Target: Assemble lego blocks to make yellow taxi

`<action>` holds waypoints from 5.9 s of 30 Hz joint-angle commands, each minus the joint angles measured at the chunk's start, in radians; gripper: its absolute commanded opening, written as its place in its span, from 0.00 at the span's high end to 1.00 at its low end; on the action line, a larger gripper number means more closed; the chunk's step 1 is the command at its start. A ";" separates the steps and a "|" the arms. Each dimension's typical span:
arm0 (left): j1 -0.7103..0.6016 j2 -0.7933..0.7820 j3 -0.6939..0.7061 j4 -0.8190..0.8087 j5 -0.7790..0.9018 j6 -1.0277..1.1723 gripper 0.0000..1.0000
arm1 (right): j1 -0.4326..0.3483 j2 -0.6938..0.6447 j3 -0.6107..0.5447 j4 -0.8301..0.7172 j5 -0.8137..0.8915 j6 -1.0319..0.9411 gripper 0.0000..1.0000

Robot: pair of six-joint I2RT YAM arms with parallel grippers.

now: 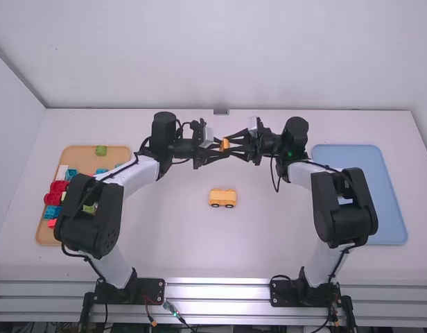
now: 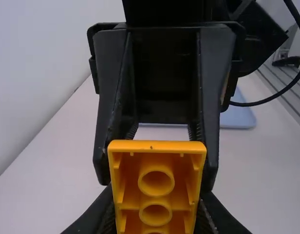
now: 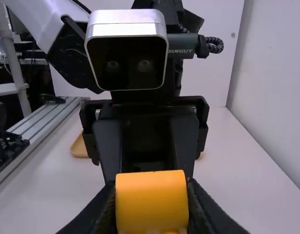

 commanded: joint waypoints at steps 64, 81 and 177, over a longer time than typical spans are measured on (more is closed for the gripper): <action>0.675 -0.773 -0.536 -0.090 -0.781 -0.340 0.01 | 0.594 0.355 0.816 -1.901 1.234 -0.833 1.00; 0.669 -0.671 -0.536 -0.015 -0.748 -0.393 0.01 | 0.676 0.355 0.719 -1.815 1.298 -0.787 0.99; 0.302 0.242 -0.301 -0.387 -0.153 0.989 0.67 | 0.019 -0.229 -0.248 -0.855 0.578 -0.803 0.01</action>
